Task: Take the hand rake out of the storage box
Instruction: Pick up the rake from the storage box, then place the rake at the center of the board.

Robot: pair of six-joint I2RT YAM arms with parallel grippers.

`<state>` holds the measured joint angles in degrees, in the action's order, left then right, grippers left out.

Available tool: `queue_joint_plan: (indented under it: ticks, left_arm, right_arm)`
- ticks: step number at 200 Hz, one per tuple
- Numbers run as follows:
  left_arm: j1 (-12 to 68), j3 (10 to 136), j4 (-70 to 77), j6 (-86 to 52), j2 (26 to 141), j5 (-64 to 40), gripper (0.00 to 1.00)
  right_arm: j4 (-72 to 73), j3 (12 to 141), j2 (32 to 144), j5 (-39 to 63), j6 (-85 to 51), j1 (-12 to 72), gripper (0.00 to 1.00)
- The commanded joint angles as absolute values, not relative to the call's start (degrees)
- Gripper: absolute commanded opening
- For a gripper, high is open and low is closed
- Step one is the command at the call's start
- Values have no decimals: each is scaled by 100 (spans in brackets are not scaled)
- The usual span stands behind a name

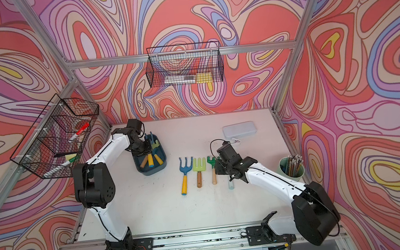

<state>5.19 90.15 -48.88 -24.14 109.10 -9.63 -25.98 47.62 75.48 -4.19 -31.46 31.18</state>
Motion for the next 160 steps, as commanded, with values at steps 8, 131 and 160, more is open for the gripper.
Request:
queue_joint_plan:
  ticks: [8,131,160]
  left_arm:
    - [475,8771,-4909,-2607,10383,-1582,10]
    - [2307,8228,-4344,-2507,9734,-1654,10]
    - [2382,8731,-4234,-2577,10522,-1670,10]
  right_arm:
    - [-2452,4628,7445,-387,-3216,3128,56]
    - [-2451,4764,7463,-413,-3296,3160,56]
    - [-2555,4772,7416,-461,-3300,3181,56]
